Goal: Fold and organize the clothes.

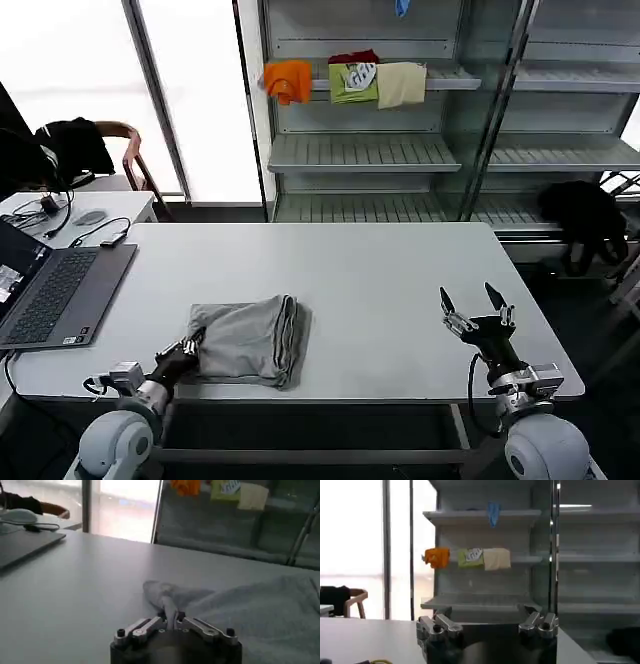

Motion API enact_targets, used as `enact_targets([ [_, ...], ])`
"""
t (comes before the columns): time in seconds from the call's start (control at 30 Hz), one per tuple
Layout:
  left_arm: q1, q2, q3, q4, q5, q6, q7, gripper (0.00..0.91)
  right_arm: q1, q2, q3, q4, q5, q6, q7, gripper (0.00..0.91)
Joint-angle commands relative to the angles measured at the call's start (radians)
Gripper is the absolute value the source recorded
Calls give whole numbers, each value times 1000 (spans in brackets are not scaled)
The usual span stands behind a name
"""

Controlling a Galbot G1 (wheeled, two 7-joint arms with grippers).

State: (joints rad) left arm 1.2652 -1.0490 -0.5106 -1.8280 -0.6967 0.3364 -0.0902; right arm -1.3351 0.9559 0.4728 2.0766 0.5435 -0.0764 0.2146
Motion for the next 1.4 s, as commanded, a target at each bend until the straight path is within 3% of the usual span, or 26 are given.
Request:
enact_targets([
  [0.03,2,195,-117,-24,-45,-29,3,0,6,-2,-1,0,2,0,0,907],
  [0.4,-24,531,-398,-8,-109,-11,69,0,28,4,-21,-10,3,3,-1,907],
  [0.57,-136,575,-344,-93,-117,49,86,0,22,1,-9,-9,7,4,-2,907],
  [0.7,-118,517,-220,-134,12,31,131,0,10,-2,9,-6,11,6,-3,907],
  [0.87,-67,255,114,-71,366,-50,155,0,2,-3,19,-11,16,8,-3,907],
  [0.97,-73,152,245,-63,447,-69,149,0,11,-4,9,-11,13,5,-3,907],
  [1.07,-105,113,308,-92,442,-48,132,0,23,-3,-2,-7,10,-3,-2,907],
  [1.4,-222,124,367,-90,370,31,49,30,36,7,-18,-14,4,-5,-2,907],
])
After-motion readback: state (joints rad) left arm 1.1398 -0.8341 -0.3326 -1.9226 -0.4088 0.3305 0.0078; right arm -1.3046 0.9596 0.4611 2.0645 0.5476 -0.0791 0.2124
